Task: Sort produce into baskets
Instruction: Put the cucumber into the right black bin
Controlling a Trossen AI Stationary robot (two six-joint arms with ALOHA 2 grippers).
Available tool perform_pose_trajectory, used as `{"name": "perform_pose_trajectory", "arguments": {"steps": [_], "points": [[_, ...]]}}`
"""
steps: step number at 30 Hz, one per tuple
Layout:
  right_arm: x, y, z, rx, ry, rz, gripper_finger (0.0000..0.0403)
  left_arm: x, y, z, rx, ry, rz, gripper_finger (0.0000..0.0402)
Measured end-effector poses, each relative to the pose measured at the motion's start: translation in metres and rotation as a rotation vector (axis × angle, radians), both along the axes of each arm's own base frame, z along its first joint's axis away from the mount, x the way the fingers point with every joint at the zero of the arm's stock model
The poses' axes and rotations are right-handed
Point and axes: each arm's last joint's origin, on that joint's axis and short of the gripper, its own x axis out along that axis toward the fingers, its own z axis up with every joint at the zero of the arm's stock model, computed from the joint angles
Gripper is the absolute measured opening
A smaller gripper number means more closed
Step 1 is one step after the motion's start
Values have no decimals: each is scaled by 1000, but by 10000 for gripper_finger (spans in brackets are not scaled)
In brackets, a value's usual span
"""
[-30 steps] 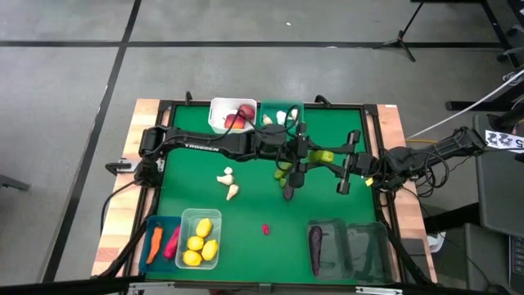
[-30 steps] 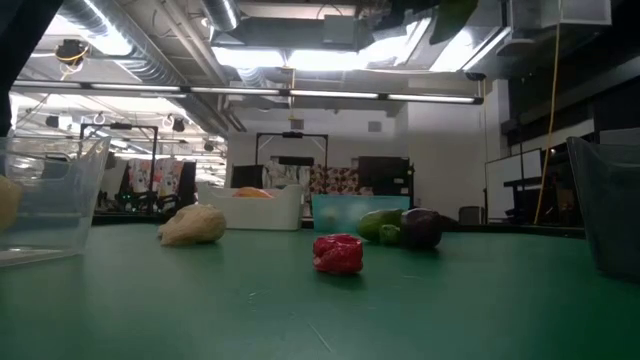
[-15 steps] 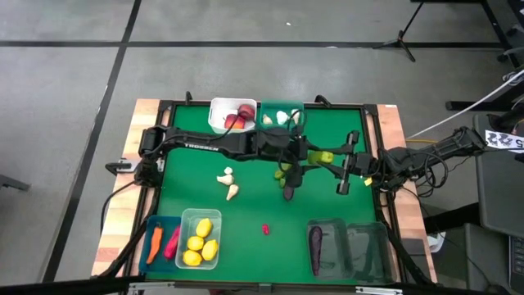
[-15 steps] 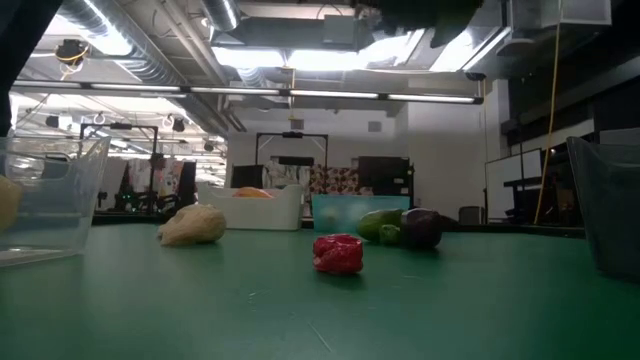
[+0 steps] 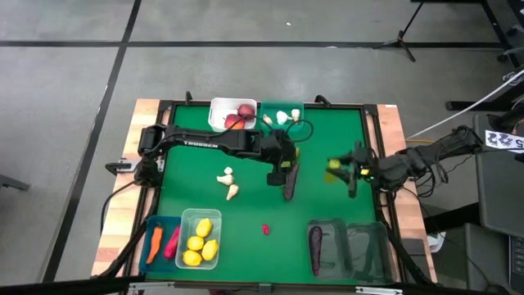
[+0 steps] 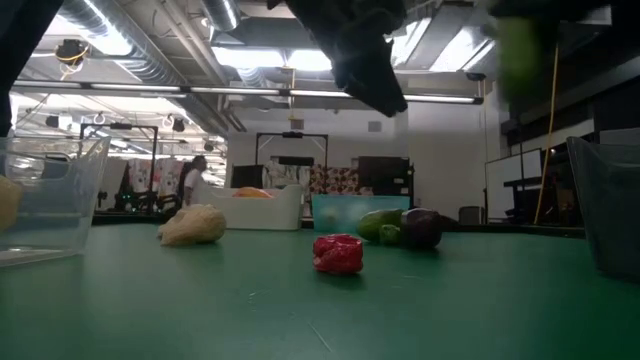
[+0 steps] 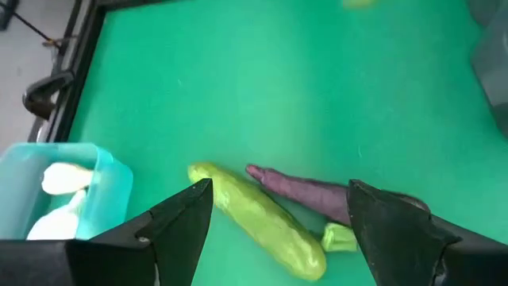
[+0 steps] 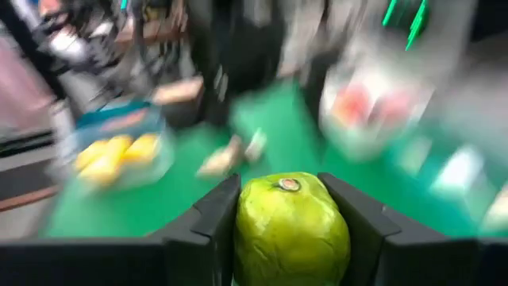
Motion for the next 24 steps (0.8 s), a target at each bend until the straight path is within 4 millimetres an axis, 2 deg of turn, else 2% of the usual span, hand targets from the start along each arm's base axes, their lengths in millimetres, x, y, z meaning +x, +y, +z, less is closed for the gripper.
{"name": "perform_pose_trajectory", "arguments": {"steps": [6, 13, 18, 24], "points": [[-29, 10, -15, 477, 257, 168, 153, -1, -2, -1, -25, 6, 21, 285], [-39, 37, -20, 805, 454, 335, 157, -1, -3, -1, -108, -20, 110, 285], [-47, 67, -29, 867, 589, 350, 157, -1, -3, -1, -109, -21, 112, 285], [-57, 116, -42, 911, 593, 341, 158, 0, -3, -1, -110, -28, 112, 285]]}}
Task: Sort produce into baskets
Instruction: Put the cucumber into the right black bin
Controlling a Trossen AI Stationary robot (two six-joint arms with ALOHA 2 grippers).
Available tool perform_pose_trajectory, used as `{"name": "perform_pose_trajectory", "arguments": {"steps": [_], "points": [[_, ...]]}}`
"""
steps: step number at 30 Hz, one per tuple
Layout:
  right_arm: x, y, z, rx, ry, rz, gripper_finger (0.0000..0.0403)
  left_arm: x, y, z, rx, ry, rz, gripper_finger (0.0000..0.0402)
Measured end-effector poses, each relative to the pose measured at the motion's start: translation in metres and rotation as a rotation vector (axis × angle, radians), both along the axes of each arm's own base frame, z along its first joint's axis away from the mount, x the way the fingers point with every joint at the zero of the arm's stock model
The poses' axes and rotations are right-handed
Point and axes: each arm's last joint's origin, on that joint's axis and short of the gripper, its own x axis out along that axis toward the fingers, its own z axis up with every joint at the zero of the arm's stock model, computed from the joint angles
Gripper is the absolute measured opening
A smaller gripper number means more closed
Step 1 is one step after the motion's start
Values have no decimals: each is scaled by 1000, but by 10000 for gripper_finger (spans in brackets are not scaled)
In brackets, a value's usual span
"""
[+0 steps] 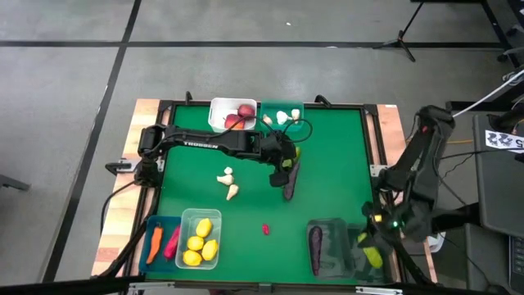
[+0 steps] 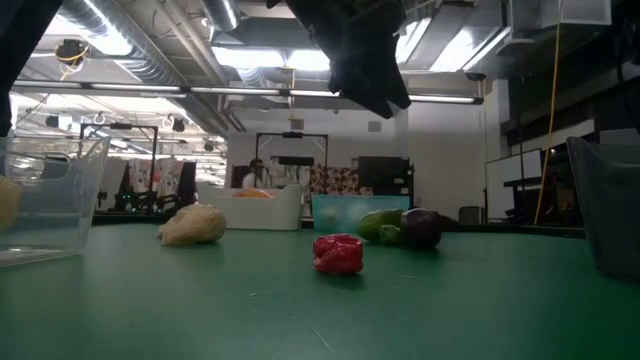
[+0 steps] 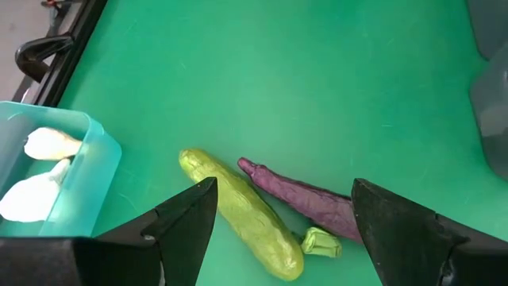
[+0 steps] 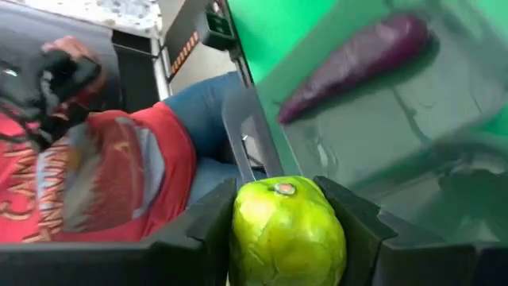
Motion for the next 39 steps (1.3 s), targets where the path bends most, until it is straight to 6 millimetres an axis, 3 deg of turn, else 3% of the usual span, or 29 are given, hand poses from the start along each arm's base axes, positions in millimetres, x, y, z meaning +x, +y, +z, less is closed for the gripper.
{"name": "perform_pose_trajectory", "arguments": {"steps": [5, 12, 23, 26, 31, 39], "points": [[-7, 24, -26, -90, 73, -60, 158, 1, 0, 1, 0, -12, 0, 285], [-8, 31, -53, -208, 263, -51, 166, 2, 1, 2, 4, -29, -2, 285], [-10, 30, -48, -127, 336, -57, 293, 3, 9, -9, 15, 12, 1, 285], [-10, 30, -48, -123, 344, -65, 307, 9, 15, -21, 1, 9, 64, 285], [-10, 30, -48, -110, 353, -82, 305, 16, 26, -47, 141, 58, 240, 285], [-10, 30, -48, -105, 350, -85, 295, 35, 29, -97, 99, 62, 318, 285]]}}
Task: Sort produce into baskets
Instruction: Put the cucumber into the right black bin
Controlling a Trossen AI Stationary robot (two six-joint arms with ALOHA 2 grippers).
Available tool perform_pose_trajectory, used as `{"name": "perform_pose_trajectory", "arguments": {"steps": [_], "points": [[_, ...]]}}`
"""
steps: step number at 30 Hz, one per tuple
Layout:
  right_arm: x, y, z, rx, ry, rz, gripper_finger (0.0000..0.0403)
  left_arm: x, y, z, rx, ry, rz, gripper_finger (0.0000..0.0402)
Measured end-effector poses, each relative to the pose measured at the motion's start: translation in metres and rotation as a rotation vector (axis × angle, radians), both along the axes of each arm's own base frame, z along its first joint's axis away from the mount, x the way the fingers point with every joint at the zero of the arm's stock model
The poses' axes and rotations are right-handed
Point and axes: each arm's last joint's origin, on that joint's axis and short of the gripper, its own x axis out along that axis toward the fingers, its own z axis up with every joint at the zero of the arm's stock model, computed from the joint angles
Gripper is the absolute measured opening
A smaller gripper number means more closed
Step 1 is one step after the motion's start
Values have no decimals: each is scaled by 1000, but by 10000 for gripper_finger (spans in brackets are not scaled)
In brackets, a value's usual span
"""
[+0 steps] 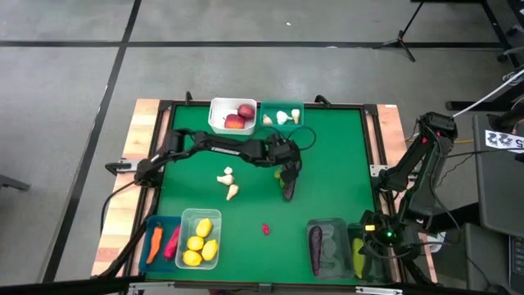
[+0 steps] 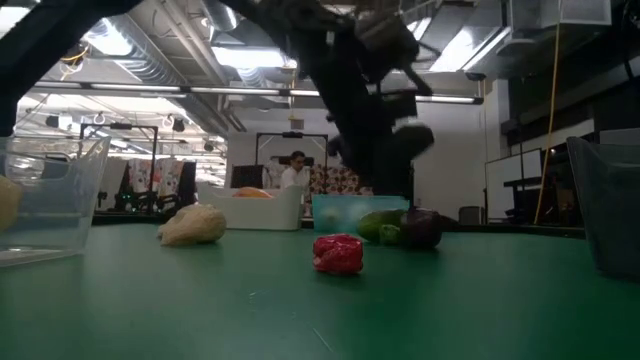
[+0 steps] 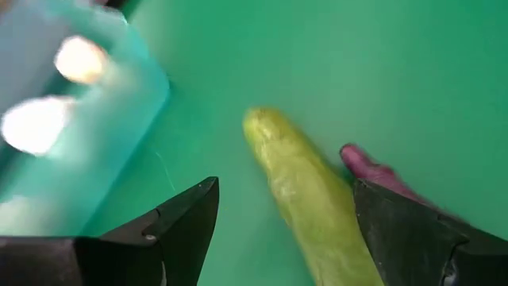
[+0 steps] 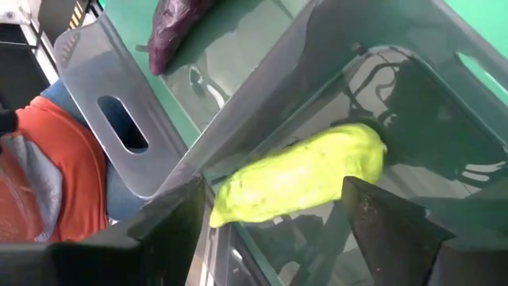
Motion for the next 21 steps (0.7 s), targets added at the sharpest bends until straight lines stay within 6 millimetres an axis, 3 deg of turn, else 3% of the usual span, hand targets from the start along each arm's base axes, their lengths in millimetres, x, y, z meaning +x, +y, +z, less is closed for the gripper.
{"name": "perform_pose_trajectory", "arguments": {"steps": [9, 15, 21], "points": [[0, 0, 0, -1, -5, -7, 294, 4, 2, -46, -65, 87, 14, 285], [1, -1, 0, -16, -35, -13, 294, 4, 1, -48, -112, 82, 14, 281], [2, 0, 1, -28, -83, -21, 294, 2, 0, -39, -107, 88, -4, 223]]}}
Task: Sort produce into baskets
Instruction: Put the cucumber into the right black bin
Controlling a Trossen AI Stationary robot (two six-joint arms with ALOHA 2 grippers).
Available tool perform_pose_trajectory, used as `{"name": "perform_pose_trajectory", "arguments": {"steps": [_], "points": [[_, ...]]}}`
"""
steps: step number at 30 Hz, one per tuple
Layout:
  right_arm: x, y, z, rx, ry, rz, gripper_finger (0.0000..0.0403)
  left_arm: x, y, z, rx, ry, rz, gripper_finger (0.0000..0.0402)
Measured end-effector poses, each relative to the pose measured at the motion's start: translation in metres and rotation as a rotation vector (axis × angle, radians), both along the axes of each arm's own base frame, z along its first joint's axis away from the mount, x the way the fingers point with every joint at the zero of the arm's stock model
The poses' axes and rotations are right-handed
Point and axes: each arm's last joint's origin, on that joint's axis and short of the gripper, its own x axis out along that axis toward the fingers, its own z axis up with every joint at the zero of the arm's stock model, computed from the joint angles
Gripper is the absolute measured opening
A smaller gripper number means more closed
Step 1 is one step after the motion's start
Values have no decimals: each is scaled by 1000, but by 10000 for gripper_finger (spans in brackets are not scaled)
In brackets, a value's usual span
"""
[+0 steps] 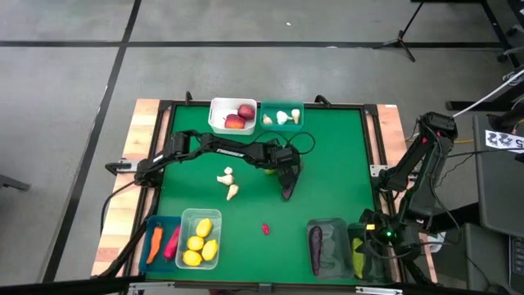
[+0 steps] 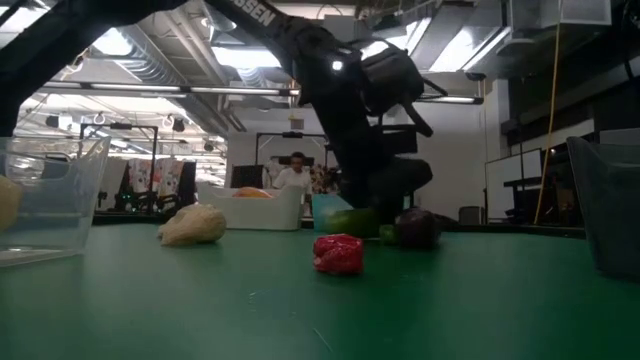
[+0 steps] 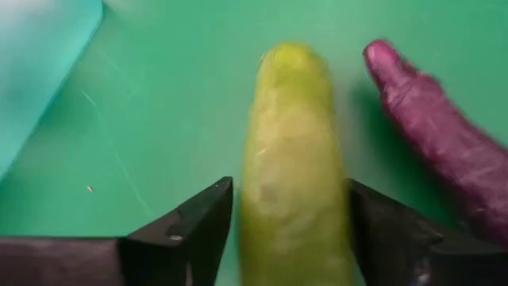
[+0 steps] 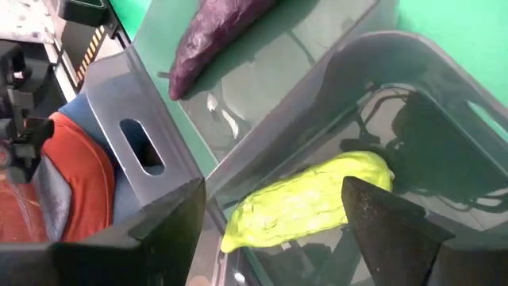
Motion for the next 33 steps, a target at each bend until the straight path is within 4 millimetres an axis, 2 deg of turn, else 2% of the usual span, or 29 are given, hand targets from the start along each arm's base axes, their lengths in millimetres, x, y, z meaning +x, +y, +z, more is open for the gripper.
{"name": "perform_pose_trajectory", "arguments": {"steps": [3, 6, 10, 13, 17, 21, 25, 28, 33], "points": [[1, 1, 6, -10, -23, 11, 294, -1, 0, 3, 7, 5, -11, 184], [4, 3, 16, -38, -123, 13, 294, -2, 0, 3, 12, 17, -17, 154], [9, 3, 36, -118, -323, -17, 294, -2, 0, 10, 13, 0, -18, 151], [12, 1, 51, -259, -495, -40, 294, -2, 0, 21, 16, -31, -19, 162], [15, -5, 67, -519, -717, -102, 294, -6, -1, 47, 33, -83, -37, 169], [23, -14, 72, -818, -839, -165, 294, -11, -6, 88, 48, -204, -46, 162], [35, -25, 75, -1048, -857, -231, 294, -12, -23, 128, 92, -368, -115, 165], [46, -33, 75, -1143, -818, -265, 294, -14, -42, 153, 132, -481, -186, 171], [55, -39, 76, -1199, -782, -284, 294, -17, -70, 171, 167, -553, -301, 170]]}}
